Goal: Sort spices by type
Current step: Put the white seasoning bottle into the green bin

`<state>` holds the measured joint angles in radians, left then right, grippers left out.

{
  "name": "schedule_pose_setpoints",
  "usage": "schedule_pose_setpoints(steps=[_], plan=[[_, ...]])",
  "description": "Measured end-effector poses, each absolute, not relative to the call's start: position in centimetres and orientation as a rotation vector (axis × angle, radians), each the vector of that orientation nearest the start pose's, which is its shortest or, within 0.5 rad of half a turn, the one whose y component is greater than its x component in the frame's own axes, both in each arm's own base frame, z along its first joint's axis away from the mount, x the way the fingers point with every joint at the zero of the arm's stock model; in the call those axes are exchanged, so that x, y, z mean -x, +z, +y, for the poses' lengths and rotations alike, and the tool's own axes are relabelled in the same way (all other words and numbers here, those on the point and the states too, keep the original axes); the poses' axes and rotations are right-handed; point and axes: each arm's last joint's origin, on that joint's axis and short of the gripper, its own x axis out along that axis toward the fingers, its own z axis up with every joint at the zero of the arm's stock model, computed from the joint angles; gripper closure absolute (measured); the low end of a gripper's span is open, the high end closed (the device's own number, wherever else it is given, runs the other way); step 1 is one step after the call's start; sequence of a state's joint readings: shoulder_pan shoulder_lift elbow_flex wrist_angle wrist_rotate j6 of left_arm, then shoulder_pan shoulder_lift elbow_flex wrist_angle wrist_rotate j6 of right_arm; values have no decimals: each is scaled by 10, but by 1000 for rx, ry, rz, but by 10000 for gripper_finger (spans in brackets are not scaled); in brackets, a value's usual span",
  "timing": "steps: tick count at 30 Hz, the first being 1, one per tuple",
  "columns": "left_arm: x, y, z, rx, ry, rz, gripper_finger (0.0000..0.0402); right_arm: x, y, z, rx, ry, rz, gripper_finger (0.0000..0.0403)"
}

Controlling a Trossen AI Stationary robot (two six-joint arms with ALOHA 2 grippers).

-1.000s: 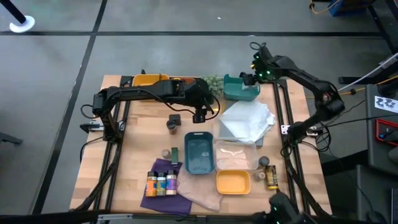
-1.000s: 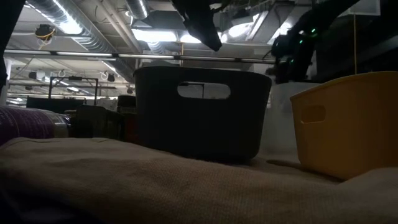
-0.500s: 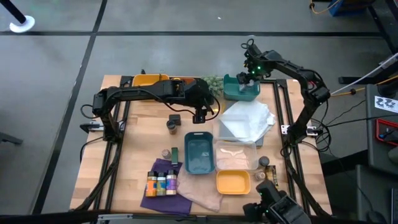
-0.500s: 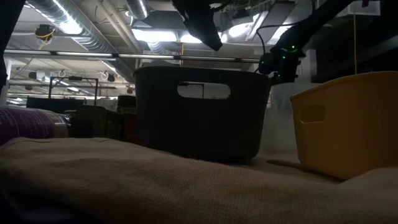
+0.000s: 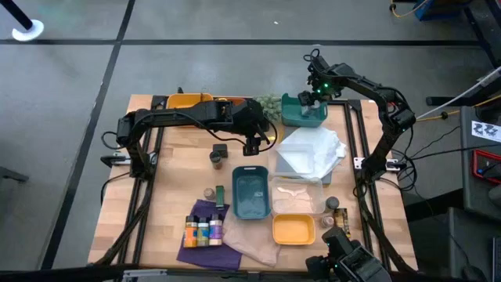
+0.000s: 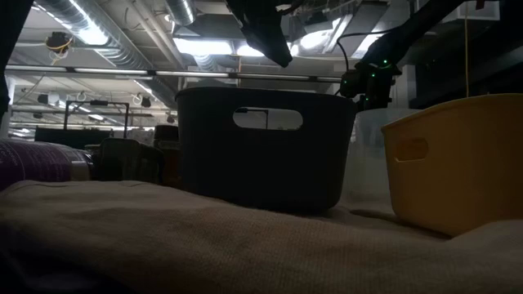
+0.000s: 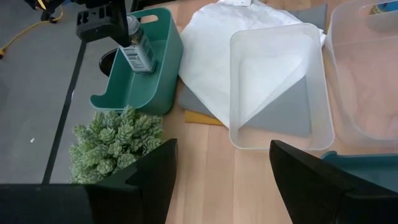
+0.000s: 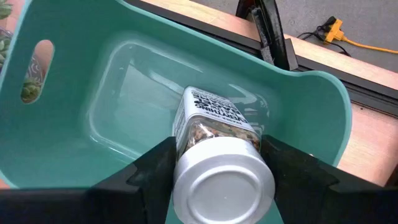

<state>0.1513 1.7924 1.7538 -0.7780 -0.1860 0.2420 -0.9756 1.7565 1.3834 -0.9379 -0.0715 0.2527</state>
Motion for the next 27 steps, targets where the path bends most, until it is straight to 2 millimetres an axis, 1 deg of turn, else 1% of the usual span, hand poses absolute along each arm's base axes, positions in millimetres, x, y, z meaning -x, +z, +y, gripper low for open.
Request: schedule_pose_setpoints(steps=[16,22,27], plan=[[-386,341,64,-240,217,855,164,-194,236,-283,-863,-910,1092,177],[-386,341,64,-240,217,856,164,-193,236,-285,-813,-982,1110,177],[-386,341,64,-240,217,856,164,-192,236,-284,-818,-981,1120,177]])
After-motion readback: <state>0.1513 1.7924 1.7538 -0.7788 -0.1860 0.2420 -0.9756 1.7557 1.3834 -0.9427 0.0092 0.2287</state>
